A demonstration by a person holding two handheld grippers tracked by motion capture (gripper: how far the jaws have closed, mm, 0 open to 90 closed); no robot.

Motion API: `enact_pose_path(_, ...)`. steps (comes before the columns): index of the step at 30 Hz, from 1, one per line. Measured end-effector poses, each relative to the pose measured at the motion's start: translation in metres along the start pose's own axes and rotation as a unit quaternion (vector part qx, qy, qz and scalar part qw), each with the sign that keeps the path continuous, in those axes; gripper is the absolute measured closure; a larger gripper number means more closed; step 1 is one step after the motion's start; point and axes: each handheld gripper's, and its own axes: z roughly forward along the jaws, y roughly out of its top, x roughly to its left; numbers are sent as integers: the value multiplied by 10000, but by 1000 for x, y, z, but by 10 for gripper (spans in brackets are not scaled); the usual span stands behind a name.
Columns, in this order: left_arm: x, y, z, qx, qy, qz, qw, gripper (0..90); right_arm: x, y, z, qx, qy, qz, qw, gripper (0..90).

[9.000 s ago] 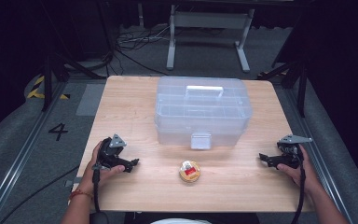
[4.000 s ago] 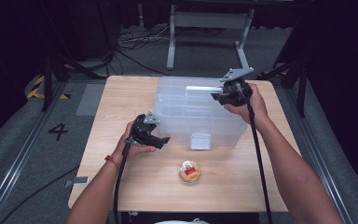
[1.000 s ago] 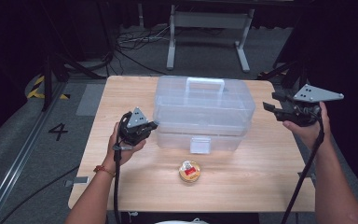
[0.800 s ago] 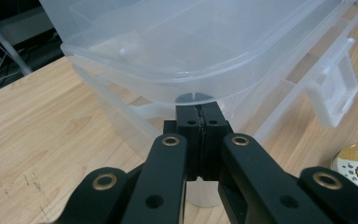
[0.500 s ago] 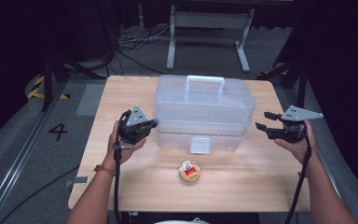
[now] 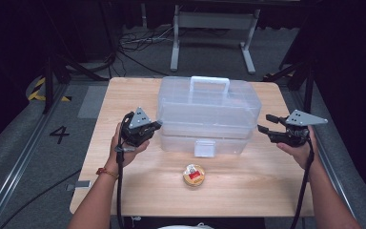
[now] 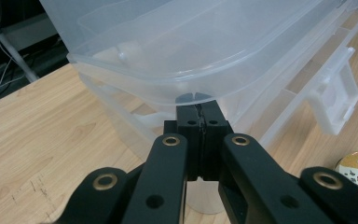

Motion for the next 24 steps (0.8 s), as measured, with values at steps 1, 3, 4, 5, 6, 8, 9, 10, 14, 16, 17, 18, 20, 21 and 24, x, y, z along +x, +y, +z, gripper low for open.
enact_pose_path(1,0,0,0,-10,6,1,10000,899,0,-1,1,59,2,-26,10000,446)
enact_pose_path(3,0,1,0,-21,29,15,10000,898,2,-3,4,67,68,-4,10000,442)
enact_pose_path(4,1,1,0,-12,26,22,10000,899,2,-3,6,96,70,-26,9999,440)
enact_pose_path(5,1,1,0,-12,12,9,10000,898,3,-3,7,80,63,-48,9999,438)
enact_pose_path(6,1,1,0,-15,3,-2,10000,898,5,-2,8,54,48,-71,9999,439)
enact_pose_path(8,0,1,0,-28,23,16,10000,897,6,0,7,-37,5,-51,10000,442)
enact_pose_path(9,0,1,-1,-29,10,10,10000,895,7,2,6,-161,-17,-69,9998,441)
enact_pose_path(10,0,1,-1,-39,2,11,10000,895,7,2,6,-161,-17,-69,9998,441)
enact_pose_path(14,1,0,-2,11,45,14,10000,841,10,3,6,-277,-145,-164,9994,452)
enact_pose_path(16,0,-1,-2,31,54,33,10000,833,10,4,5,-414,-206,-160,9988,470)
enact_pose_path(17,-1,-1,-2,38,90,50,9999,823,10,5,5,-479,-198,-150,9985,474)
enact_pose_path(18,-1,-1,-2,48,142,86,9999,808,11,6,4,-520,-214,-107,9984,477)
enact_pose_path(20,-2,-1,-3,68,123,90,9999,778,11,8,4,-640,-257,-137,9975,496)
enact_pose_path(21,-2,-2,-3,87,129,117,9998,770,11,10,3,-679,-261,-145,9972,499)
enact_pose_path(24,-4,-3,-4,130,125,141,9997,745,13,13,3,-756,-345,-169,9964,528)
